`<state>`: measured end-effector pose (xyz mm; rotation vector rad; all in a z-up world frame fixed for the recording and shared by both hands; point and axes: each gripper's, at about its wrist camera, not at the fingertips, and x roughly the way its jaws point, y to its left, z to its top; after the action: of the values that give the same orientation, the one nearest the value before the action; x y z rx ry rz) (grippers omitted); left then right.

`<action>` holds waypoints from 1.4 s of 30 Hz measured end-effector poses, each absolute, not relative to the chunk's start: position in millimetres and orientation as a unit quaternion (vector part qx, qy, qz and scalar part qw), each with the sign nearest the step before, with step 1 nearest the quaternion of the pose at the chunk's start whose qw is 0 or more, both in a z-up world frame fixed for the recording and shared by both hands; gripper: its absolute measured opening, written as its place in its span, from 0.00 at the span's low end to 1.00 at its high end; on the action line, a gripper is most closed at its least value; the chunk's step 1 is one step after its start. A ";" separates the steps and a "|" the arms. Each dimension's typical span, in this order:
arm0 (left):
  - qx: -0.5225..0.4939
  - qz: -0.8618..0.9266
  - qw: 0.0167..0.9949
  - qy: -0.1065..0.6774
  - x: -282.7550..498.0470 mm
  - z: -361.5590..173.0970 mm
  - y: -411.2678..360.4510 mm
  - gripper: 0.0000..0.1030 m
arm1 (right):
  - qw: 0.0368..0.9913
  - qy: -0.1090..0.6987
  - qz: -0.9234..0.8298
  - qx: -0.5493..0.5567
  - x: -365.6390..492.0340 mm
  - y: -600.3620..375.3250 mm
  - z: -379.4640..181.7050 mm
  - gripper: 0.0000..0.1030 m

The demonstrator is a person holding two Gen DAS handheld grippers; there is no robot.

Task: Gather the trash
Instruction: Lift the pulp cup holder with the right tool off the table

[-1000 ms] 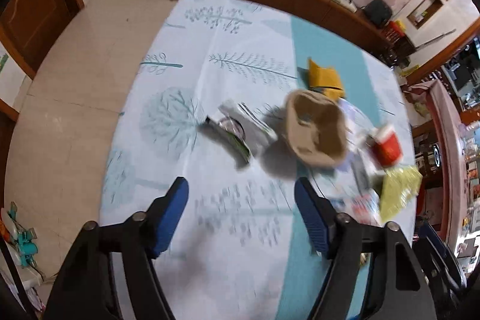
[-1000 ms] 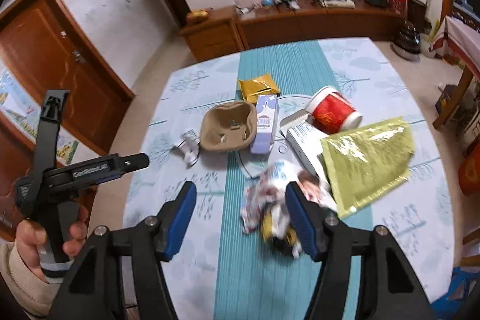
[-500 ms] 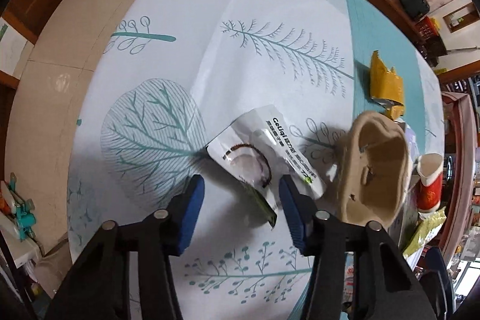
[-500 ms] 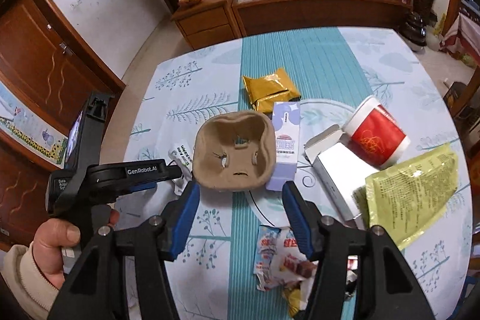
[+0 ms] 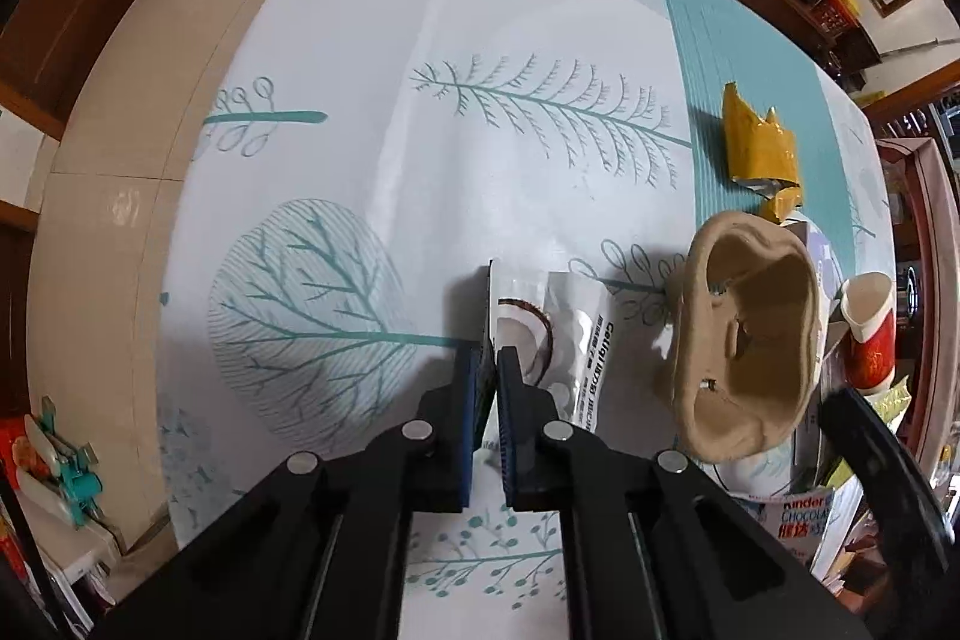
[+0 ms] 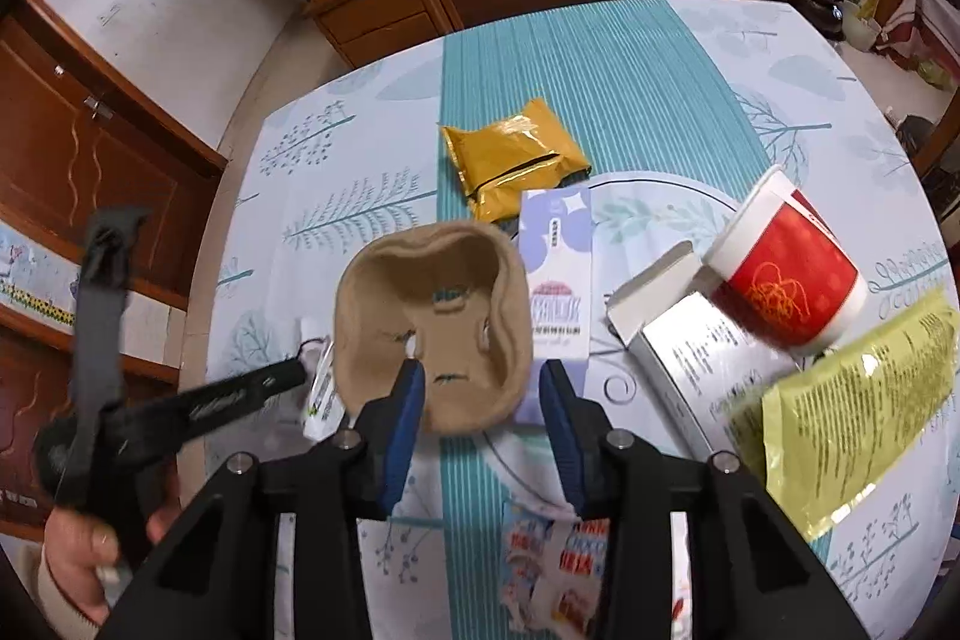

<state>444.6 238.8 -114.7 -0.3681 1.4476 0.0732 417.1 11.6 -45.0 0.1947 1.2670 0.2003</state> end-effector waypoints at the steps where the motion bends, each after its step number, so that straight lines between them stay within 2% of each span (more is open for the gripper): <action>1: -0.168 0.032 0.734 0.657 443.2 -112.8 240.9 0.05 | 0.796 0.592 0.090 0.091 420.9 11.5 -48.1 0.38; 9: -0.170 0.028 0.743 0.647 435.6 -99.4 258.3 0.05 | 0.794 0.596 0.091 0.080 437.6 21.5 -61.6 0.37; 14: -0.179 0.030 0.743 0.644 428.2 -96.5 275.2 0.05 | 0.790 0.598 0.112 0.080 440.6 35.4 -62.9 0.30; 21: -0.188 0.035 0.740 0.645 418.3 -98.6 290.6 0.05 | 0.772 0.620 0.115 0.082 442.6 48.3 -83.1 0.30; 22: -0.187 0.036 0.740 0.645 417.5 -99.0 291.9 0.05 | 0.768 0.624 0.114 0.085 442.6 48.6 -87.4 0.27; 24: -0.187 0.037 0.739 0.645 416.8 -100.6 292.7 0.05 | 0.763 0.630 0.113 0.091 441.7 48.1 -93.4 0.17; 26: -0.194 0.029 0.739 0.645 414.4 -99.2 292.6 0.05 | 0.765 0.626 0.115 0.103 438.2 46.0 -93.1 0.13; 28: -0.203 0.020 0.738 0.643 414.7 -98.4 291.3 0.11 | 0.770 0.619 0.113 0.104 433.9 44.4 -89.2 0.12; 30: -0.209 0.015 0.740 0.640 415.5 -96.4 289.8 0.36 | 0.775 0.613 0.109 0.106 431.0 41.9 -84.8 0.12; 33: -0.212 0.002 0.745 0.632 417.5 -89.0 285.0 0.61 | 0.782 0.602 0.108 0.120 428.1 35.8 -76.0 0.12; 36: -0.199 -0.017 0.751 0.629 421.6 -81.8 274.9 0.72 | 0.792 0.585 0.107 0.140 425.5 28.8 -62.6 0.11; 42: -0.136 -0.036 0.748 0.649 431.5 -84.5 246.3 0.72 | 0.820 0.543 0.096 0.157 421.1 17.2 -30.0 0.11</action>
<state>431.5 246.3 -84.5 -0.2982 1.4198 -0.0781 421.1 17.2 -30.0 0.3342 1.1556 0.2047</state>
